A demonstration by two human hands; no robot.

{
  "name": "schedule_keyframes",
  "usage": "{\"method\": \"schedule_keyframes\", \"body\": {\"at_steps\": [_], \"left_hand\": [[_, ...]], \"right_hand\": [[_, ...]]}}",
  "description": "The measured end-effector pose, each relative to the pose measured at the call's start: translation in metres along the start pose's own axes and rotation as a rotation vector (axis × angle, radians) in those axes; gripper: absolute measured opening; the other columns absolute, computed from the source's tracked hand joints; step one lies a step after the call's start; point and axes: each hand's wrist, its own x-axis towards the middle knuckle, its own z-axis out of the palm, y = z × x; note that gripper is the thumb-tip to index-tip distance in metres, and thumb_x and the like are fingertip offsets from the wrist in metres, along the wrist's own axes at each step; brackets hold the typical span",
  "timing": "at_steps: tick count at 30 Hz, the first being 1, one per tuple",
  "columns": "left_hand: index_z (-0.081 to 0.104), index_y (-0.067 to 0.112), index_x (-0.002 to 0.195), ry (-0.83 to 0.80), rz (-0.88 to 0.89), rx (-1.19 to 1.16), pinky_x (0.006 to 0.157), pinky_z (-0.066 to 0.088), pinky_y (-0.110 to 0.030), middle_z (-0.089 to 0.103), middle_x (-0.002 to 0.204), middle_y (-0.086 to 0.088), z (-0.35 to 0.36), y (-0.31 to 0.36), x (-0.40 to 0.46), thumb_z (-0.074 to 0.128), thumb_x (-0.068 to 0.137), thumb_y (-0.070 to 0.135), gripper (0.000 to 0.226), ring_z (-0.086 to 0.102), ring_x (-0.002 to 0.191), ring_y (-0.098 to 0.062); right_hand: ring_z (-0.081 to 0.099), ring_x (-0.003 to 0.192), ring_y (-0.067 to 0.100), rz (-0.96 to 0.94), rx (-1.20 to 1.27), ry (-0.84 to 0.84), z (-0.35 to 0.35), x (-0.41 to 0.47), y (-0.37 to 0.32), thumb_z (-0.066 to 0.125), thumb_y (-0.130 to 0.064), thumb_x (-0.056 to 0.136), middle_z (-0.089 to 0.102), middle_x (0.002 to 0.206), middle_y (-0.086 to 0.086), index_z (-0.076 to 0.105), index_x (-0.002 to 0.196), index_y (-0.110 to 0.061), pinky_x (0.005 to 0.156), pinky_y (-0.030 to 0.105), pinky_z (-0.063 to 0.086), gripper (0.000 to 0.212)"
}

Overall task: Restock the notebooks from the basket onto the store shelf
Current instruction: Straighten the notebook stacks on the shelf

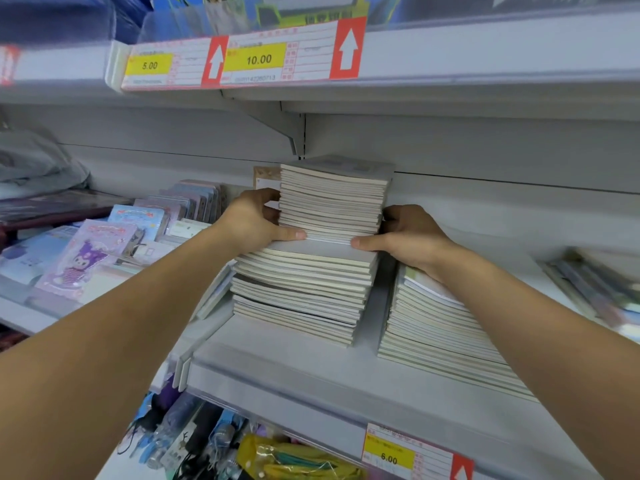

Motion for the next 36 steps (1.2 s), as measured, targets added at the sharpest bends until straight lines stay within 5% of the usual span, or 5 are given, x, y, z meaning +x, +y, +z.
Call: {"method": "schedule_keyframes", "body": {"at_steps": [17,24,27,32,36], "left_hand": [[0.058,0.023,0.123,-0.046,0.059,0.043,0.105,0.041,-0.025,0.063,0.107,0.022,0.003,0.012,-0.007,0.073,0.083,0.029,0.043,0.06,0.098,0.005],[0.04,0.012,0.146,-0.399,-0.376,-0.497,0.121,0.014,-0.037,0.05,0.146,-0.005,-0.042,0.023,0.022,0.043,0.032,0.101,0.144,0.044,0.136,-0.02],[0.049,0.005,0.14,-0.368,-0.377,-0.734,0.117,0.026,-0.041,0.058,0.136,-0.014,-0.039,0.036,0.038,0.039,0.053,0.098,0.127,0.052,0.129,-0.031],[0.064,0.007,0.119,-0.105,-0.344,-0.726,0.095,0.05,-0.044,0.068,0.117,-0.02,0.007,0.034,0.05,0.028,0.098,0.062,0.069,0.067,0.105,-0.035],[0.065,0.006,0.122,-0.063,-0.31,-0.784,0.09,0.055,-0.043,0.069,0.118,-0.017,0.009,0.014,0.063,0.032,0.103,0.032,0.046,0.068,0.105,-0.033]], "right_hand": [[0.072,0.096,0.005,-0.057,0.18,-0.035,-0.004,-0.012,-0.005,0.096,-0.033,0.052,0.076,0.104,-0.01,0.073,0.111,-0.018,0.091,0.024,0.053,0.065],[0.06,0.085,0.042,0.279,0.543,-0.015,-0.036,0.001,-0.027,0.054,-0.035,0.064,0.067,0.099,0.027,0.068,0.113,-0.003,0.089,0.04,0.046,0.06],[0.034,0.077,0.022,0.378,0.642,-0.043,-0.047,0.014,-0.036,0.048,-0.036,0.079,0.056,0.096,0.004,0.045,0.141,0.006,0.094,0.032,0.04,0.076],[0.029,0.146,0.032,0.437,0.849,0.009,-0.034,0.016,-0.041,0.033,-0.062,0.093,0.026,0.156,0.023,0.011,0.152,0.008,0.117,0.04,0.024,0.095],[0.073,0.09,0.024,0.368,0.882,-0.025,-0.016,0.015,-0.048,0.03,-0.074,0.09,0.072,0.097,0.025,0.065,0.109,0.018,0.082,0.025,0.056,0.1]]}}
